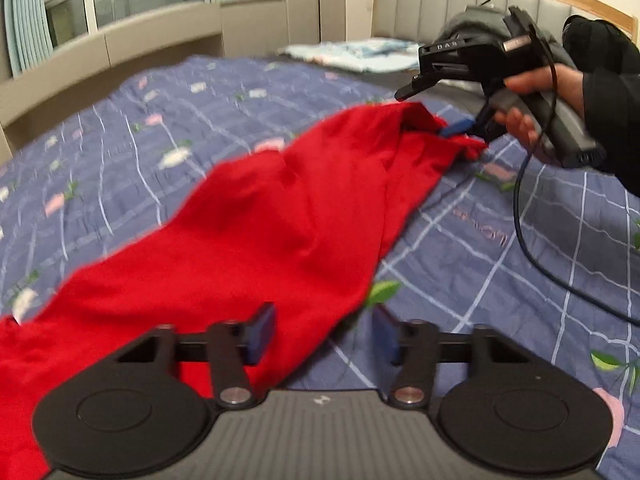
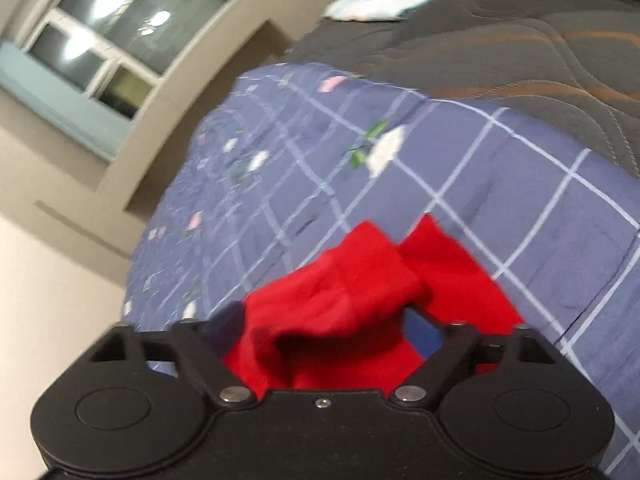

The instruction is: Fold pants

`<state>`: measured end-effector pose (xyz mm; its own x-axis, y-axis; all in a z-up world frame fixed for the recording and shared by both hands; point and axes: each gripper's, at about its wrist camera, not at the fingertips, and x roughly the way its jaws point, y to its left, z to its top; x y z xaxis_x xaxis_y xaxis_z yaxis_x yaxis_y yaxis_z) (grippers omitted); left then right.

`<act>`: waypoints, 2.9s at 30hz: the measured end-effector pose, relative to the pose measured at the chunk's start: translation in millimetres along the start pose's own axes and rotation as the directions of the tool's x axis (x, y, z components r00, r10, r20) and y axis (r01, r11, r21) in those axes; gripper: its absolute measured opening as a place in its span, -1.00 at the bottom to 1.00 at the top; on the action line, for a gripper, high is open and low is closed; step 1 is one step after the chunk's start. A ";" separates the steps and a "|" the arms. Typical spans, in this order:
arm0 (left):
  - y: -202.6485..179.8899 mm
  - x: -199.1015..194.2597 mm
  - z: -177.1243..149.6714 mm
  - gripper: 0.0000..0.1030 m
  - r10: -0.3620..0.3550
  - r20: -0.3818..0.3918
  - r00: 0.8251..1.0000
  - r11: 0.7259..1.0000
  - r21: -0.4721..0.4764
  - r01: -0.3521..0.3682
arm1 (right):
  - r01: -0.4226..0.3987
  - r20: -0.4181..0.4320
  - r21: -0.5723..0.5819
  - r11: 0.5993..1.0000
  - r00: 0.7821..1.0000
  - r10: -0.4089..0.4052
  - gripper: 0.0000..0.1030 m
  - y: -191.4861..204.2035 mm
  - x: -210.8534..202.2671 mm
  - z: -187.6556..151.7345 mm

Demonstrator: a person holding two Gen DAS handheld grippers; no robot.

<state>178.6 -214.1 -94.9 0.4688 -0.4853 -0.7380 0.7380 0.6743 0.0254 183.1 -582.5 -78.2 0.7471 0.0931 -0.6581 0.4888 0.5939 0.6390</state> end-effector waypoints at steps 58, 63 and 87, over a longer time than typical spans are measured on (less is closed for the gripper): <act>45.6 -85.8 -27.3 0.93 0.292 -0.046 0.955 0.870 -0.403 -0.286 | 0.188 0.120 -0.469 0.863 0.982 -0.148 -0.86 -35.7 -39.6 -28.0; 58.5 -100.4 -40.3 0.93 0.333 -0.067 0.941 0.842 -0.428 -0.328 | 0.252 0.212 -0.509 0.823 0.964 -0.164 -0.87 -29.5 -59.8 -16.2; 203.8 -137.1 -111.0 0.98 0.553 -0.226 0.802 0.601 -0.559 -0.571 | 0.002 0.010 -0.747 0.665 1.000 0.009 0.70 107.2 -35.1 -85.3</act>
<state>210.9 51.6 -63.4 0.6743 0.1089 -0.7304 -0.0953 0.9936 0.0602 170.8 -453.9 -20.6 0.7561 0.0900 -0.6483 -0.0101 0.9920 0.1260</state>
